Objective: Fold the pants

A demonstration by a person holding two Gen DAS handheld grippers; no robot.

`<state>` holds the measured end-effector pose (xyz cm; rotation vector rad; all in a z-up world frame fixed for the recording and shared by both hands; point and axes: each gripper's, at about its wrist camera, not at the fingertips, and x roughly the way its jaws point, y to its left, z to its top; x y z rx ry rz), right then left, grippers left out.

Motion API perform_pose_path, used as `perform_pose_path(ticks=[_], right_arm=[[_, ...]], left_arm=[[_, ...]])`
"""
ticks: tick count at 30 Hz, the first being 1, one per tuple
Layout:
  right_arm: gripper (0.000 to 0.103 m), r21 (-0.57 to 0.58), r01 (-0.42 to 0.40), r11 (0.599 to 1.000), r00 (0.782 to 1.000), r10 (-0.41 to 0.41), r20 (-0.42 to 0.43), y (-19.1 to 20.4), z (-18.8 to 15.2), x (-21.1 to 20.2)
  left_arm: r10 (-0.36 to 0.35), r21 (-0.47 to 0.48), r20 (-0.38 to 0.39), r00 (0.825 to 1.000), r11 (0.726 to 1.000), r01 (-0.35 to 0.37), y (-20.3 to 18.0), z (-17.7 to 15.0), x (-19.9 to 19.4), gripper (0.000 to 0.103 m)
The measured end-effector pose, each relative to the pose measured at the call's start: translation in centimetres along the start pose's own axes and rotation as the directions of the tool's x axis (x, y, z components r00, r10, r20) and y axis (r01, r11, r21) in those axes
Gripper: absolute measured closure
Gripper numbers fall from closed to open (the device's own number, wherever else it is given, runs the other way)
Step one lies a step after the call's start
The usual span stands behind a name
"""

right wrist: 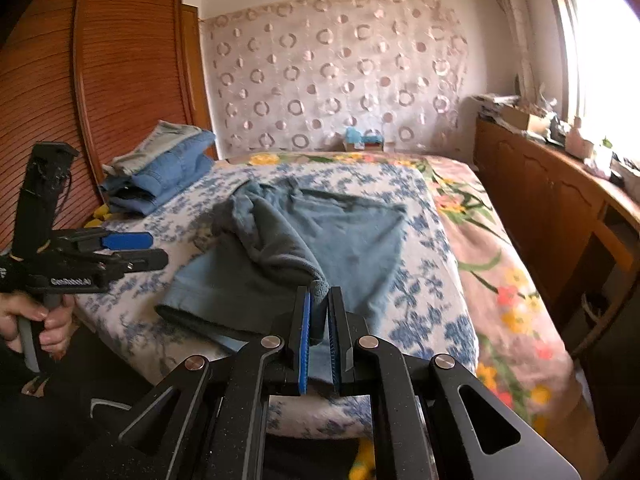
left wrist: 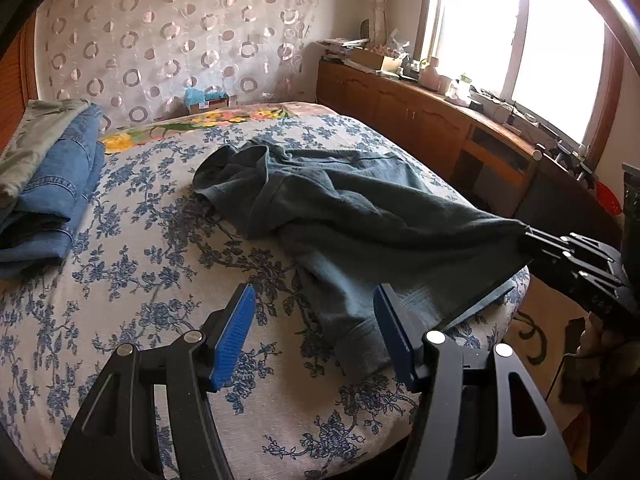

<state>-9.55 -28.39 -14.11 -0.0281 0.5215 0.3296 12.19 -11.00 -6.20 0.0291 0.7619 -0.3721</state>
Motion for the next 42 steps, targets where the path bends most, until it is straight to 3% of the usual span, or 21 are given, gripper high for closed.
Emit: perform_pose_path(ticks=[20,24,29,42], right_arm=[[0.095,0.045,0.018,0.999,0.996,-0.014,-0.086,-0.7,0.6,-0.3],[0.08,0.034,0.023,0.999,0.998,-0.021,-0.06,-0.5,1.3,-1.2],[0.075,0.034,0.01,0.999,0.999,-0.009,-0.035,-0.4,3.1,-1.8],[0.074,0.016,-0.062,0.998,0.996,0.063,-0.059,0.9,7.9,3.4]], left_arm=[[-0.012,-0.009,-0.021,1.0,1.0,0.012,0.0,-0.9,1.6,0.04],[-0.016,-0.019,-0.002,1.0,1.0,0.016,0.6,-0.6,1.0,0.04],[-0.006,-0.023,0.027,1.0,1.0,0.006,1.6,0.2,0.2,0.04],[0.017,-0.008,0.053,0.998,1.0,-0.017,4.6,2.7,0.3,0.039]])
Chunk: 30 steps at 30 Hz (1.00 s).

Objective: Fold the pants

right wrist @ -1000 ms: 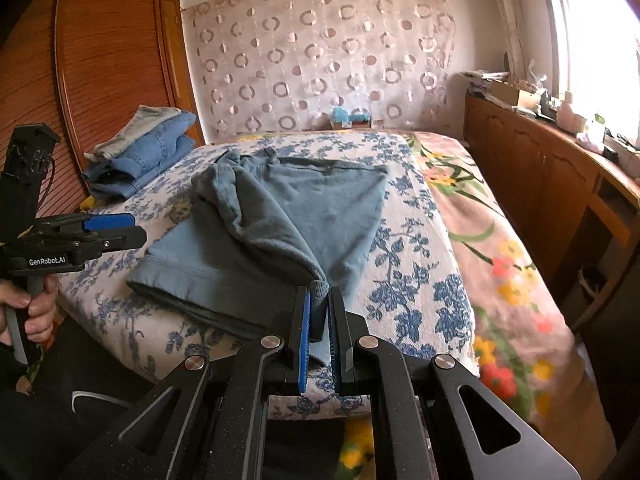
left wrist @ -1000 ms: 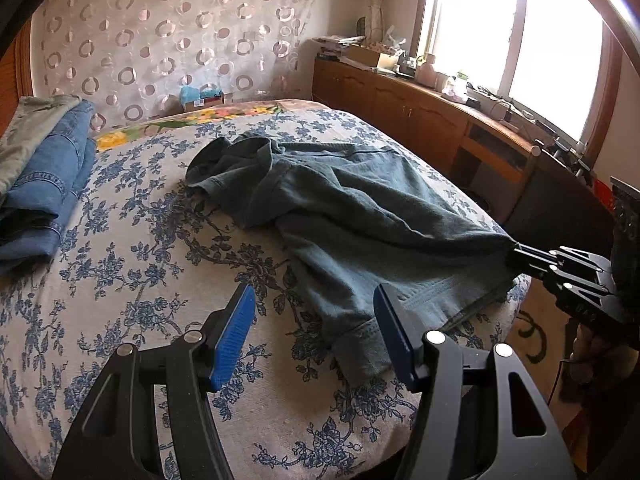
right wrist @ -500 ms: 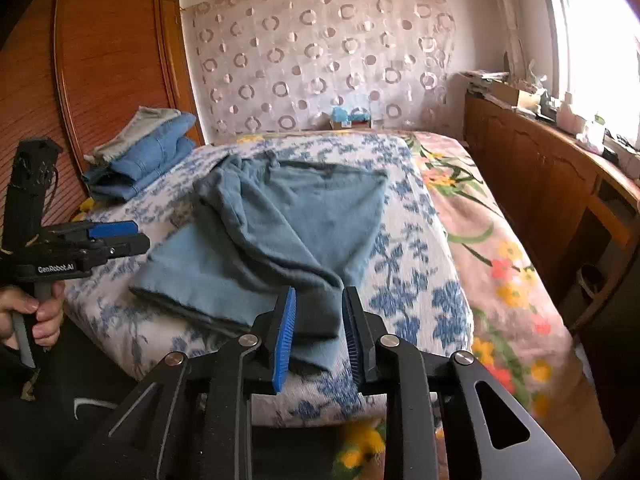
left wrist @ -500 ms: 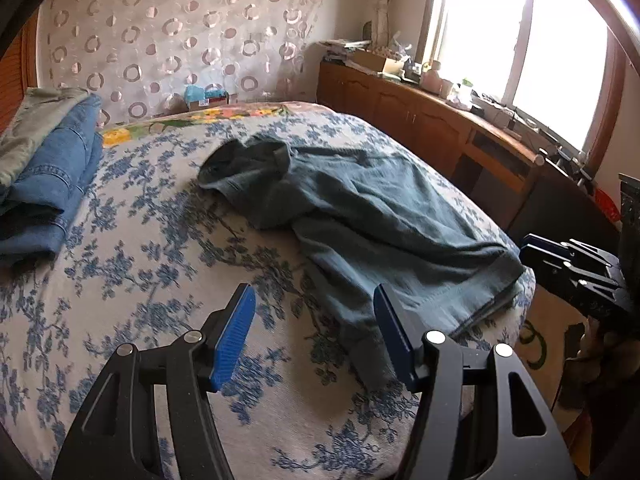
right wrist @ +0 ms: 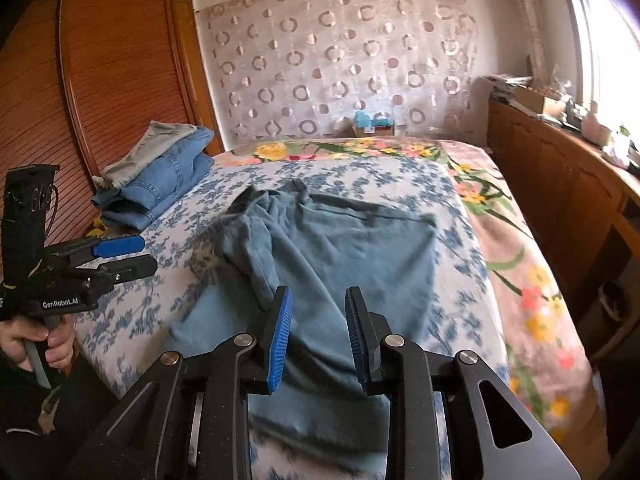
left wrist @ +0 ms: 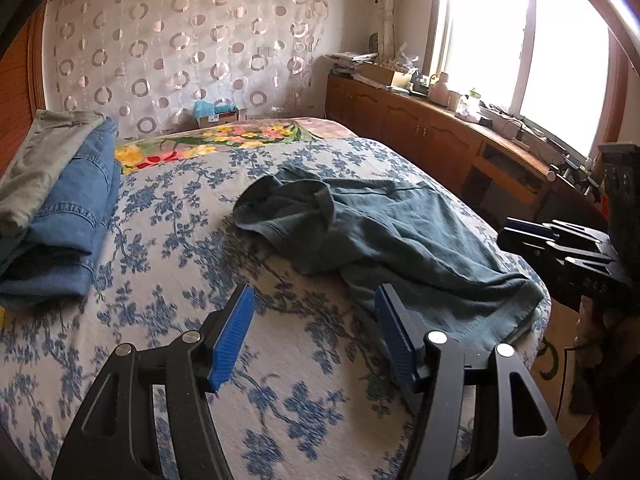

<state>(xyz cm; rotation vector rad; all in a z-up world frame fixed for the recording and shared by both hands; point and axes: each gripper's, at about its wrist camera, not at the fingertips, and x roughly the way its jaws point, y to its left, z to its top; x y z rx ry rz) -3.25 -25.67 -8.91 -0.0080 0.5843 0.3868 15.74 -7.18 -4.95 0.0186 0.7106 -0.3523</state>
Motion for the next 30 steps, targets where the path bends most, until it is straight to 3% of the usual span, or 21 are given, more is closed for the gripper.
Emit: perform_pose_path(ticks=[4,23,30], right_arm=[[0.069,-0.013,-0.018,1.0,1.0,0.018,-0.014,0.7,1.2,1.9],[0.069,-0.074,-0.09,0.993,0.979,0.075,-0.189,1.8,6.2,12.1],[0.069,-0.078,-0.112,0.991,0.972,0.093,-0.213,2.5,7.0,14.4]], left_arm=[[0.008,0.007,-0.001,1.0,1.0,-0.008,1.0,0.6,0.6,0.039],[0.005,0.02,-0.033,0.999,1.0,-0.005,4.1,1.7,4.2,0.039],[0.005,0.019,-0.05,0.999,1.0,-0.004,4.3,1.3,5.0,0.039]])
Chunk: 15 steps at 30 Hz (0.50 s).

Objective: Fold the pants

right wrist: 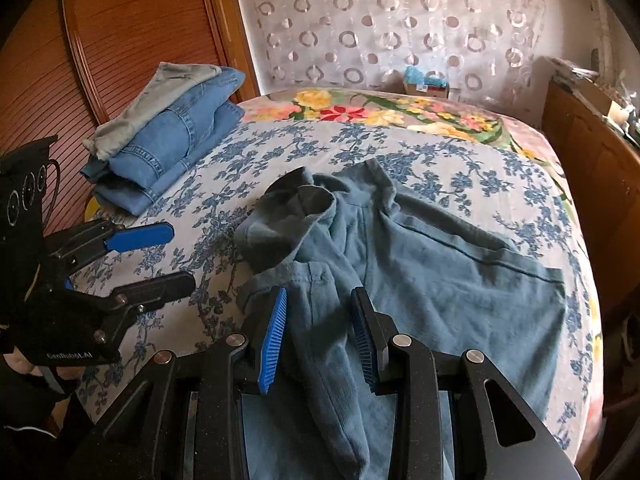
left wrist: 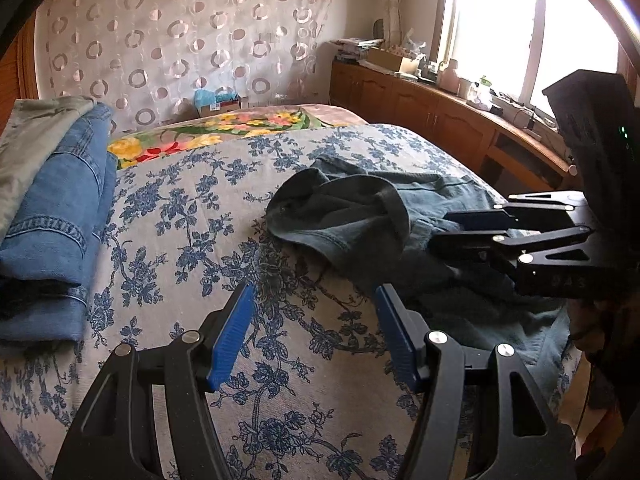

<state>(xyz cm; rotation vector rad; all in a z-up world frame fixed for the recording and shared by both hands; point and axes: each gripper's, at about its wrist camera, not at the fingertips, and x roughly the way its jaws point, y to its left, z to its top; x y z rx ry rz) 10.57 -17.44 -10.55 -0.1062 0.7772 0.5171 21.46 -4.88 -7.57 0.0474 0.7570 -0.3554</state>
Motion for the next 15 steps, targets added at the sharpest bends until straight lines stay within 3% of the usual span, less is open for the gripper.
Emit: perform_pose_path(ticks=[2,3,6,15], right_arm=[[0.076,-0.009,-0.011,1.0,1.0,0.011,0.005,0.1,0.1,0.1],[0.089,-0.015,-0.018,1.0,1.0,0.018,0.009,0.3,0.0,-0.1],[0.096,-0.02,-0.024,1.0,0.999,0.025,0.033,0.1,0.0,-0.6],[0.096,-0.008,0.016,1.0,0.996,-0.015,0.091,-2.2,0.0,-2.8]], left_arm=[[0.002,0.0,-0.002,1.0,1.0,-0.002,-0.1,-0.1,0.1,0.039],[0.004,0.0,-0.003,1.0,1.0,-0.004,-0.1,-0.1,0.1,0.039],[0.009,0.003,-0.009,1.0,1.0,-0.009,-0.2,-0.1,0.3,0.039],[0.004,0.022,-0.026,1.0,1.0,-0.003,-1.1,0.3,0.7,0.039]])
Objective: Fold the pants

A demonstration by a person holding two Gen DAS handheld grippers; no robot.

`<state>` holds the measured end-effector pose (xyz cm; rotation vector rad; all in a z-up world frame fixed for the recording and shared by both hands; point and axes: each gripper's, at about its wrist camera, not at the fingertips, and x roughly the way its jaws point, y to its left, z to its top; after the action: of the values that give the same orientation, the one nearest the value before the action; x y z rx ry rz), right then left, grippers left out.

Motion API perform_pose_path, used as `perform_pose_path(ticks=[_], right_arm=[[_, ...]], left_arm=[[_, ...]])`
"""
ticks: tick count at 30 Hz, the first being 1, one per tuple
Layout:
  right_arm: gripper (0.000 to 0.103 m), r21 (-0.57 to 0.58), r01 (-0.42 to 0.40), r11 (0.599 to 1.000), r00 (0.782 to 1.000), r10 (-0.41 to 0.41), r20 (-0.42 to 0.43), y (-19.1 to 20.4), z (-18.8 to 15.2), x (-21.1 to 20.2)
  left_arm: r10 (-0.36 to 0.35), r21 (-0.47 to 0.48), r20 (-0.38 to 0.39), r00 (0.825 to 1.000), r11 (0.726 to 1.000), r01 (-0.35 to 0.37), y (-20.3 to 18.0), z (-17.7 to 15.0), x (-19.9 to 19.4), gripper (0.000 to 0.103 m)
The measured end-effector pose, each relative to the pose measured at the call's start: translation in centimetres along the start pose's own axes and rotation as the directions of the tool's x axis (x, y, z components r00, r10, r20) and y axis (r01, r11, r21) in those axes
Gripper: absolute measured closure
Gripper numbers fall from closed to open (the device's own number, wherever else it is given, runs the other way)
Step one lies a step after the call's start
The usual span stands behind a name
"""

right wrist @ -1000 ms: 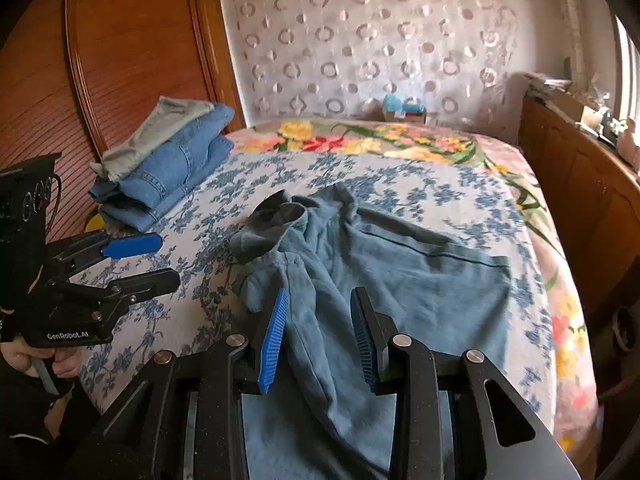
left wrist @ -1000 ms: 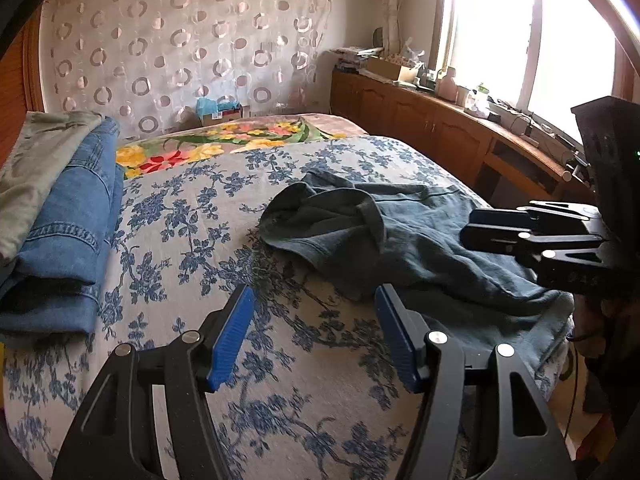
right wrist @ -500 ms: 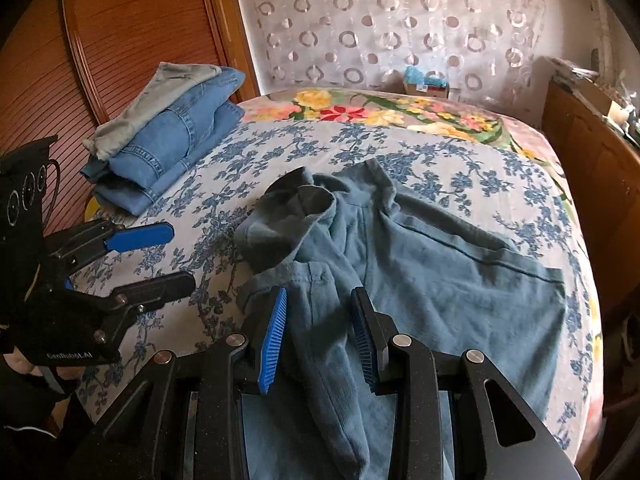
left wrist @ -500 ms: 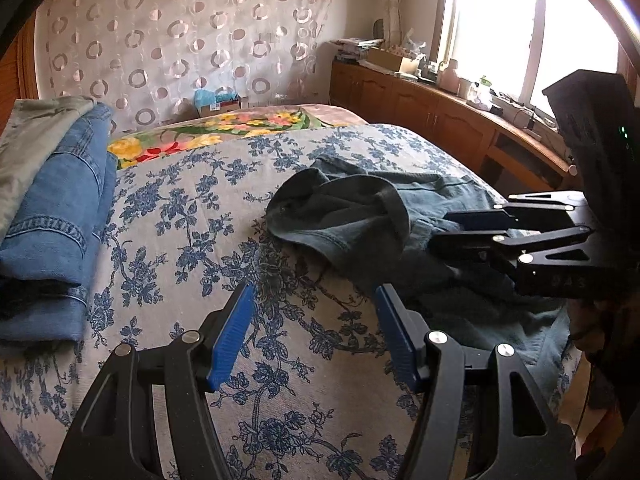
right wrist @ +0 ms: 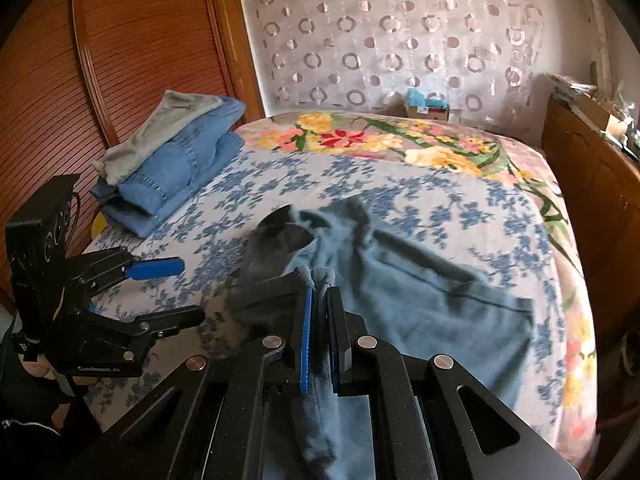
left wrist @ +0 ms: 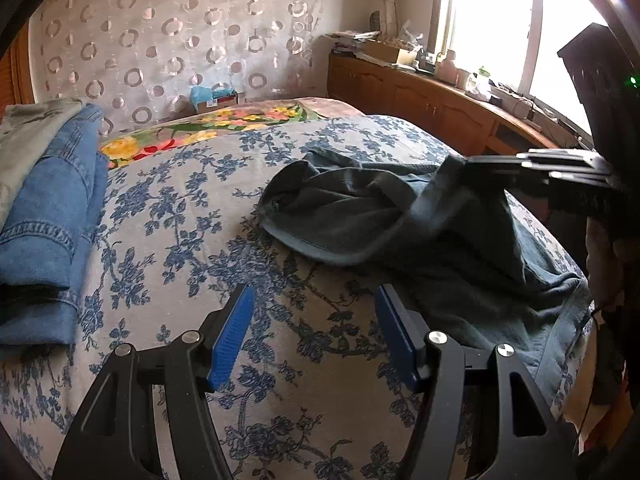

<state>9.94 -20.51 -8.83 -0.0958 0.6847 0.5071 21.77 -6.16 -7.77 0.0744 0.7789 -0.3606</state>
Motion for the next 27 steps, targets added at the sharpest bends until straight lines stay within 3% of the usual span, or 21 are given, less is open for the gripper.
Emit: perform_pose_path(ticks=[16,23,24,27], right_arm=[[0.1,0.065,0.129,0.989,0.991,-0.131,0.03,-8.0,-0.6,0.1],[0.101,0.1,0.056,0.993,0.998,-0.059,0.027,-9.1,-0.4,1.1],[0.1,0.095,0.047,0.994,0.999,-0.049,0.02,-8.8,-0.3,1.5],[0.082,0.08,0.032,0.996,0.999,-0.032,-0.004,-8.6,-0.2,2.2]], left_arm=[[0.014,0.065,-0.047,0.999,0.998,-0.011,-2.6,4.6,3.8,0.039],[0.034,0.071,-0.064,0.997,0.997,-0.029,-2.6,5.2,5.1,0.039],[0.032,0.07,-0.067,0.997,0.997,-0.028,-2.6,5.3,5.4,0.039],[0.03,0.068,-0.077,0.997,0.997,-0.025,-2.4,5.1,6.0,0.039]])
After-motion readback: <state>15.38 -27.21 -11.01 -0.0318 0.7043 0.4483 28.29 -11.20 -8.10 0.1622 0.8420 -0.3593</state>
